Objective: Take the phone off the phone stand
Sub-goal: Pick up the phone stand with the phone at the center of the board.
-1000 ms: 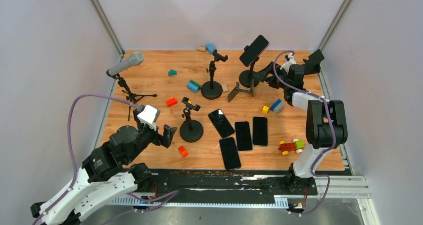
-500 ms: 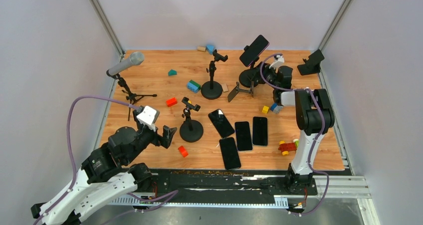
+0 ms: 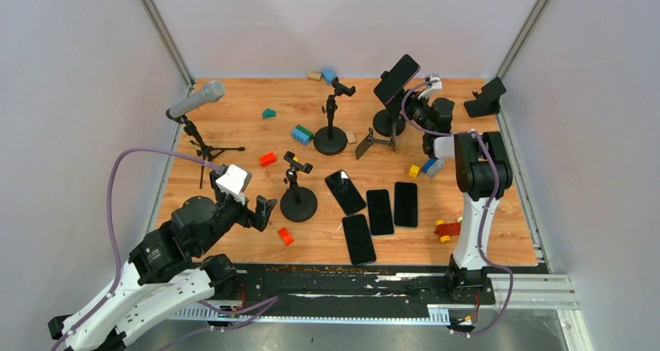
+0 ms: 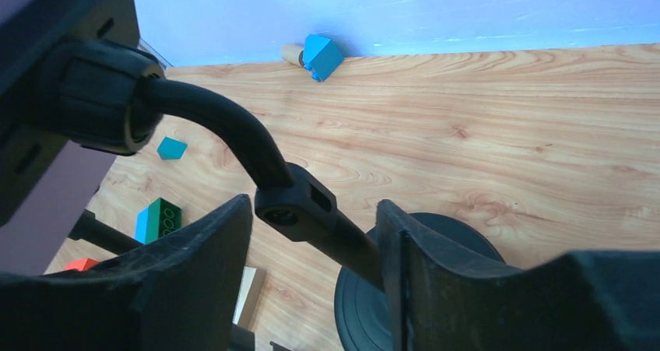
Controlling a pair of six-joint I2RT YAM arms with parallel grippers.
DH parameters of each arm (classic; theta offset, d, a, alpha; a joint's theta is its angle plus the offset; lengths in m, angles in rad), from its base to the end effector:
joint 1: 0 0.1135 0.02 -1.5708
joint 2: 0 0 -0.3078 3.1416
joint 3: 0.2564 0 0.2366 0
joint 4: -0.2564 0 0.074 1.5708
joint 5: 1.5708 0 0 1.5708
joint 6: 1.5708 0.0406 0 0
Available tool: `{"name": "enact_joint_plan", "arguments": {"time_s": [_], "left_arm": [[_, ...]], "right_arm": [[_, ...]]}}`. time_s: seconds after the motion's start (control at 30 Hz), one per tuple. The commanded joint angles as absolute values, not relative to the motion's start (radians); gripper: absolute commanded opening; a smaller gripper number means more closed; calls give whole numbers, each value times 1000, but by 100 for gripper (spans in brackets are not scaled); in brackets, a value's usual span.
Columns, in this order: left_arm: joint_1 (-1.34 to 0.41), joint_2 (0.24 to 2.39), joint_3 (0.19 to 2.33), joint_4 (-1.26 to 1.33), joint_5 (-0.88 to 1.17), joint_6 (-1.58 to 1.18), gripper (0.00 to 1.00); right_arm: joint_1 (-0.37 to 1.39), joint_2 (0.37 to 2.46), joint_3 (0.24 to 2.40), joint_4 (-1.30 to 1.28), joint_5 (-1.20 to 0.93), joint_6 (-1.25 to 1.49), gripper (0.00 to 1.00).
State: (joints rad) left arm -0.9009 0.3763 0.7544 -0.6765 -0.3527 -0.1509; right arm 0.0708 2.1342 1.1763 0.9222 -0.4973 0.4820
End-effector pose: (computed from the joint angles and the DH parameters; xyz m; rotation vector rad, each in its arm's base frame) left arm 0.0305 -0.0159 0.3339 0.4519 1.8141 -0.4016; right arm 0.4722 0.0529 0.2171 -0.0577 1.6643 0.8210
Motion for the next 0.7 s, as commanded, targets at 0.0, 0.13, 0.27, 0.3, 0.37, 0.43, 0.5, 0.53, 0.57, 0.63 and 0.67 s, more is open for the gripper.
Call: {"name": "enact_joint_plan", "arguments": {"time_s": [0.0,0.13,0.27,0.3,0.37,0.43,0.5,0.53,0.57,0.63,0.67], "left_arm": [[-897,386,753,-649,-349,-138,100],[-897,387,752,-649,-352,-138,100],[-897,393,752,-647,-345,-137,100],[-897,396,752,-646,-345,-137,100],[-897,399,752,-647,-343,-135,100],[-897,399,752,-647,-344,-135,100],[-897,397,752,-651,-346,-136,100],[-897,396,752,-652,-346,-136,100],[-897,395,752,-652,-346,-137,100],[-897,394,752,-652,-348,-137,100],[-897,395,752,-653,-348,-137,100]], "right_arm": [[69,2173,1211,1049,-512,465,55],[67,2187,1191,1155,-512,453,51],[67,2199,1173,1260,-503,463,54],[67,2204,1185,1261,-514,465,57],[67,2216,1208,1255,-524,470,59],[67,2224,1224,1250,-522,472,55],[66,2234,1237,1249,-525,472,46],[66,2238,1245,1247,-527,472,42],[66,2242,1255,1244,-531,473,38],[66,2248,1263,1244,-541,475,31],[65,2250,1264,1249,-544,475,29]]}}
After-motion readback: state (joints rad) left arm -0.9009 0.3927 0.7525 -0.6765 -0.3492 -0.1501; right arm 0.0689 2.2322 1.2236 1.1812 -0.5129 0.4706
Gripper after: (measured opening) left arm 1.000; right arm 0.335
